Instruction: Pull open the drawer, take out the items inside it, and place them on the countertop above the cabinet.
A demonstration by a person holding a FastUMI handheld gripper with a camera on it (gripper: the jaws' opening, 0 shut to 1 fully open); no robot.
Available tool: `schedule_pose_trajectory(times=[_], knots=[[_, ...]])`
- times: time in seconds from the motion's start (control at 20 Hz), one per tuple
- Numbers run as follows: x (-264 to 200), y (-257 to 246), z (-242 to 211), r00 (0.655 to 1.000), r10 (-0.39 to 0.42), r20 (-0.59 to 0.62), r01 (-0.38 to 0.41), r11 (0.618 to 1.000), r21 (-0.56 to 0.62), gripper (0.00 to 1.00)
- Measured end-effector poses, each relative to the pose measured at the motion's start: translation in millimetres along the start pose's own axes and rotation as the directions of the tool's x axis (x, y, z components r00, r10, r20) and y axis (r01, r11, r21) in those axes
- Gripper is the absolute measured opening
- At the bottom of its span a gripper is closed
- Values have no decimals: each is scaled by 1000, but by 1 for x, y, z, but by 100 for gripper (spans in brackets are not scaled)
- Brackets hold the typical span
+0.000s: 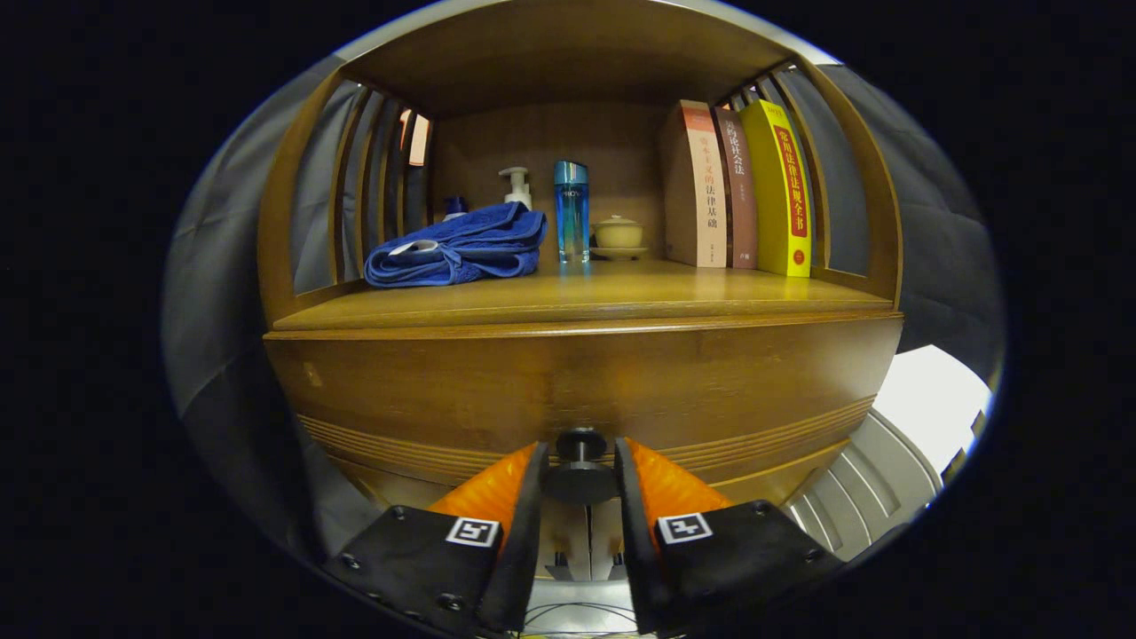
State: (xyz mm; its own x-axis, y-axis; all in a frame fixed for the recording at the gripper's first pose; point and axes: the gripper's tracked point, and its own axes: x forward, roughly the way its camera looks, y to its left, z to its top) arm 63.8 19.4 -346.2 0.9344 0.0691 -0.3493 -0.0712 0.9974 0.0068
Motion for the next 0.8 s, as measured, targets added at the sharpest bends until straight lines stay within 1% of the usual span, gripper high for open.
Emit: schedule_pose_trajectory(times=[0.1, 0.2, 0.5, 0.8], knots=[[-3, 0, -1, 1000, -10, 0, 10, 1000, -25, 47], [-15, -1, -1, 1000, -22, 3, 22, 1000, -17, 44], [-63, 1, -8, 1000, -5, 0, 5, 1000, -21, 44], [-111, 2, -19, 1000, -6, -8, 6, 1000, -29, 44]])
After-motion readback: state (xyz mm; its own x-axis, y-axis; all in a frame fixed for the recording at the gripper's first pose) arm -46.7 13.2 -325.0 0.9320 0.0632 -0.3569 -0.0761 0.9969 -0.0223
